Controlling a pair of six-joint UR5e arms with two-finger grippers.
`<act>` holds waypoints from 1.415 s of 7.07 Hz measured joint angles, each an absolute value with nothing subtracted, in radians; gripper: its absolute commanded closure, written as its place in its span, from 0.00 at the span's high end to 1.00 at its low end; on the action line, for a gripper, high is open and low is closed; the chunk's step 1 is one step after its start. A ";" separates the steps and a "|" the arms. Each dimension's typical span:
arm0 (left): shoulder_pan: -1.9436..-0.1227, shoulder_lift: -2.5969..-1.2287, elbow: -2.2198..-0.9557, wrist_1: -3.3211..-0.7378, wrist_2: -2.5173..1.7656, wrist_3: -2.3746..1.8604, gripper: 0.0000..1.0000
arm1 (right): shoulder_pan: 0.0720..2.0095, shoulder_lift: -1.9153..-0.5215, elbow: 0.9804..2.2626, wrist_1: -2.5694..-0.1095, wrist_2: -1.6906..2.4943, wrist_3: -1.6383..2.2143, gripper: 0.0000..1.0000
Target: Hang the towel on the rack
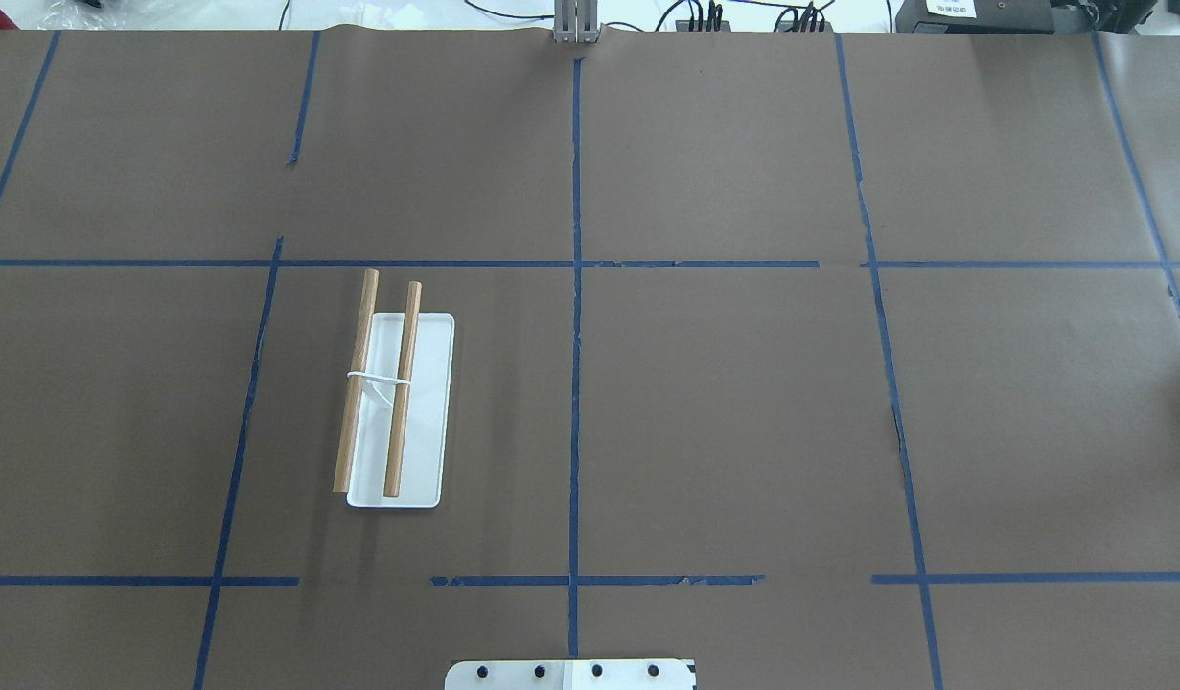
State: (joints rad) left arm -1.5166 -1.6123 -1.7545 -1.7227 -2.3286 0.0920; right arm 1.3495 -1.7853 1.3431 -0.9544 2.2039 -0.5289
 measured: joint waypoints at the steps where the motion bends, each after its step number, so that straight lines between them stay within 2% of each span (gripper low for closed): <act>1: -1.516 -1.612 -1.754 -1.723 -2.329 0.092 1.00 | 1.347 -1.781 1.354 -0.954 2.203 -0.565 0.00; 5: -1.516 -1.625 -1.759 -1.743 -2.330 0.093 1.00 | 1.354 -1.732 1.478 -0.967 2.212 -0.602 0.00; 8: -1.514 -1.649 -1.765 -1.891 -2.338 0.060 1.00 | 1.355 -1.487 1.513 -1.182 2.245 -0.573 0.00; 10: -1.457 -1.696 -1.786 -1.931 -2.382 -0.097 1.00 | 1.297 -1.333 1.592 -1.336 2.255 -0.430 0.00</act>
State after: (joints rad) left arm -1.4570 -1.6960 -1.7859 -1.9310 -2.3816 -0.0968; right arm 1.2969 -1.3325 1.5919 -1.3358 2.2547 -0.4297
